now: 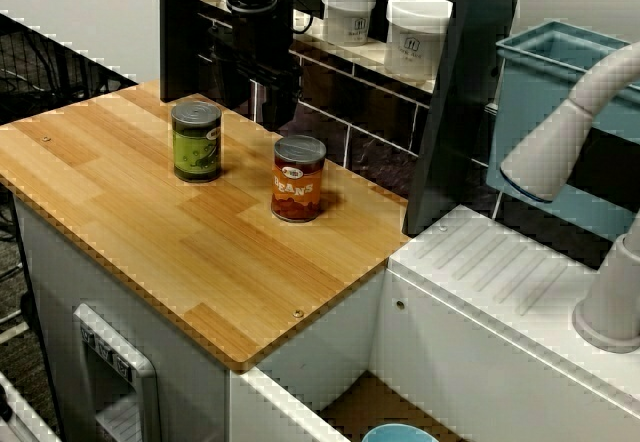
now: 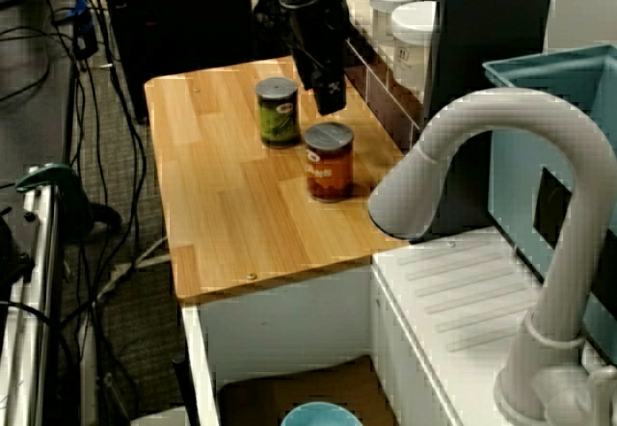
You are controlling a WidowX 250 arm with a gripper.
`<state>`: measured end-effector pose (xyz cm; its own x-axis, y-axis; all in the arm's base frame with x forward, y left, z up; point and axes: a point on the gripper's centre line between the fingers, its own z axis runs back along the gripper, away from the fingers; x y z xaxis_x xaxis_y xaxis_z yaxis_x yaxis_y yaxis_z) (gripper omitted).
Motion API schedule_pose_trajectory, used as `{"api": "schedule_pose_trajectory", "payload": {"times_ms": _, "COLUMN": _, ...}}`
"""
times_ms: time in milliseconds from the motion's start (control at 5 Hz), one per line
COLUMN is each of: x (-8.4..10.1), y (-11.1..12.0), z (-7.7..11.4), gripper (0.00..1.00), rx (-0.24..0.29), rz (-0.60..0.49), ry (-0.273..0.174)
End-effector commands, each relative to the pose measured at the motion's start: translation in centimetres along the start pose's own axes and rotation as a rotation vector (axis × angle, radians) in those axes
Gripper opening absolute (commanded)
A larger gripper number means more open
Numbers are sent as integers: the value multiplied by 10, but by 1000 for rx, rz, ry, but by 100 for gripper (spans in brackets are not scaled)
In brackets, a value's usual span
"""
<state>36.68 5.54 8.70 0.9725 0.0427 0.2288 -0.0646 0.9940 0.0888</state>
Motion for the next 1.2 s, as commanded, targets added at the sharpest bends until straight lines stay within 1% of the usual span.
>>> {"api": "schedule_pose_trajectory", "payload": {"times_ms": 0, "x": -6, "y": -4, "z": 4, "gripper": 100, "rx": -21, "rz": -48, "ry": -11}}
{"api": "schedule_pose_trajectory", "payload": {"times_ms": 200, "x": -8, "y": -15, "z": -1, "gripper": 100, "rx": -78, "rz": -81, "ry": 30}}
{"api": "schedule_pose_trajectory", "payload": {"times_ms": 400, "x": -16, "y": -35, "z": 5, "gripper": 100, "rx": -164, "rz": -107, "ry": 72}}
{"api": "schedule_pose_trajectory", "payload": {"times_ms": 600, "x": -23, "y": -47, "z": 12, "gripper": 100, "rx": -207, "rz": -121, "ry": 82}}
{"api": "schedule_pose_trajectory", "payload": {"times_ms": 800, "x": -26, "y": -59, "z": 16, "gripper": 100, "rx": -244, "rz": -139, "ry": 111}}
{"api": "schedule_pose_trajectory", "payload": {"times_ms": 1000, "x": -29, "y": -72, "z": 15, "gripper": 100, "rx": -252, "rz": -162, "ry": 127}}
